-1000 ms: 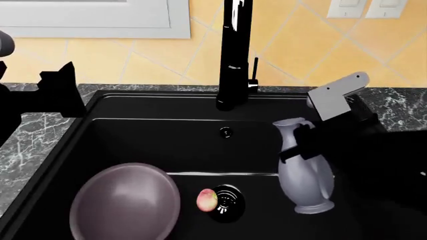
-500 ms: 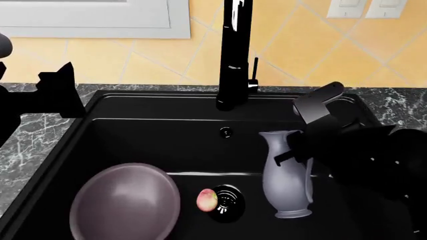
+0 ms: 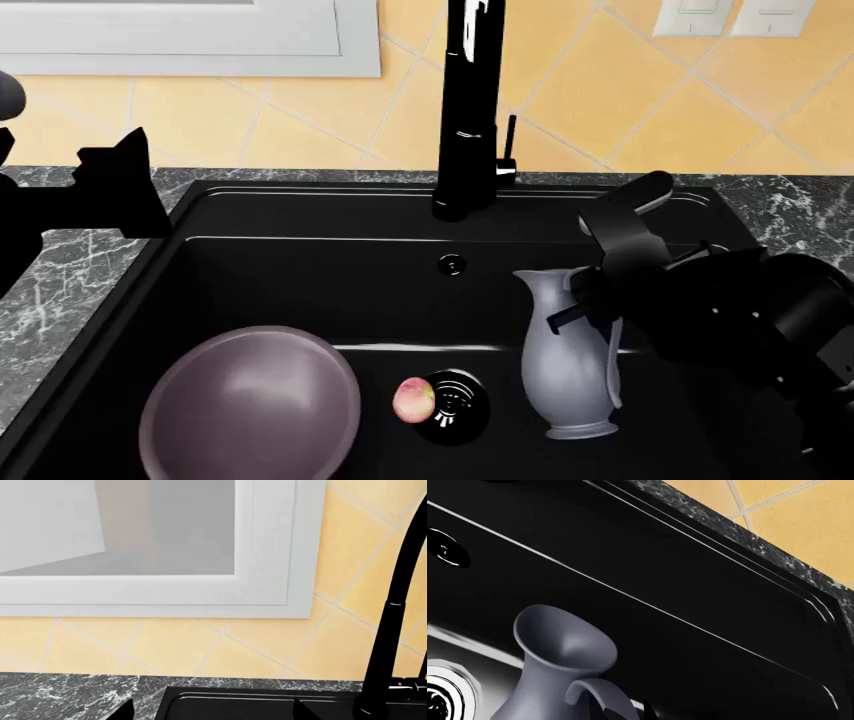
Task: Pick the pitcher and bowl and place them in the sink. Then turn on the water.
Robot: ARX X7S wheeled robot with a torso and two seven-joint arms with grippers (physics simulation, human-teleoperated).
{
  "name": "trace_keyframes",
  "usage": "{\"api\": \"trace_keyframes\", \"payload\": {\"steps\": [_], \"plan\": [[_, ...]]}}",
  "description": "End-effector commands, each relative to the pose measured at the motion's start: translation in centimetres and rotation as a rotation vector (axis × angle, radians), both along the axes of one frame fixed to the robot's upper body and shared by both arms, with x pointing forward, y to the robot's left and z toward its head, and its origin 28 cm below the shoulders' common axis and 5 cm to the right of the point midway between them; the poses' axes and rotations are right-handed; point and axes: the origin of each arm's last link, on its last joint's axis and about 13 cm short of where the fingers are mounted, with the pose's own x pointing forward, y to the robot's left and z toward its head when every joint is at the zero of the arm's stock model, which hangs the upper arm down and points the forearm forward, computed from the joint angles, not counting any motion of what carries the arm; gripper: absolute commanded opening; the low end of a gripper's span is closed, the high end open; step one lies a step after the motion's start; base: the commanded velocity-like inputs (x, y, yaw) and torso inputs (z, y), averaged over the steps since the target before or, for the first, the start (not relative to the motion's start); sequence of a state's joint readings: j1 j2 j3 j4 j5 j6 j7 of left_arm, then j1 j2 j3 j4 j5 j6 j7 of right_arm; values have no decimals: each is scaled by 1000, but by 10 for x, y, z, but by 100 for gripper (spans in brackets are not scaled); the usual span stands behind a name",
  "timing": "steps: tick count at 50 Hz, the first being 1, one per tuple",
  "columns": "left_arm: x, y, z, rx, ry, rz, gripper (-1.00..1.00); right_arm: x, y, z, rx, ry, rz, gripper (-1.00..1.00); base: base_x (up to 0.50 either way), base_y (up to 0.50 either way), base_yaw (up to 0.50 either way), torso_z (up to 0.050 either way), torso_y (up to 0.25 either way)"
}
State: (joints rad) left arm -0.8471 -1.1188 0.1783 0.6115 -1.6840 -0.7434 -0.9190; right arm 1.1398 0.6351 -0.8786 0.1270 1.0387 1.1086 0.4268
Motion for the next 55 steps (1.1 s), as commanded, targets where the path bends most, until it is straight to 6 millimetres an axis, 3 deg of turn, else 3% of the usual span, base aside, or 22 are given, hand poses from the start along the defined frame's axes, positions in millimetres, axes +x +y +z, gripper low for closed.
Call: {"api": "trace_keyframes", "payload": {"steps": [1, 18, 31, 47, 55], "plan": [[1, 1, -2, -2, 6, -1, 100, 1, -3, 10, -49, -11, 2, -100, 0, 0, 0, 0, 0], [2, 4, -6, -12, 9, -3, 100, 7, -5, 28, -189, 22, 18, -100, 0, 0, 0, 0, 1], [3, 5, -5, -44, -137, -1, 100, 11, 2, 17, -244, 87, 66, -100, 0, 0, 0, 1, 1], [2, 7, -3, -63, -161, -22, 100, 11, 5, 8, -275, 133, 101, -100, 0, 0, 0, 0, 1], [2, 7, -3, -58, -168, -23, 100, 11, 6, 7, -276, 136, 105, -100, 0, 0, 0, 1, -229]]}}
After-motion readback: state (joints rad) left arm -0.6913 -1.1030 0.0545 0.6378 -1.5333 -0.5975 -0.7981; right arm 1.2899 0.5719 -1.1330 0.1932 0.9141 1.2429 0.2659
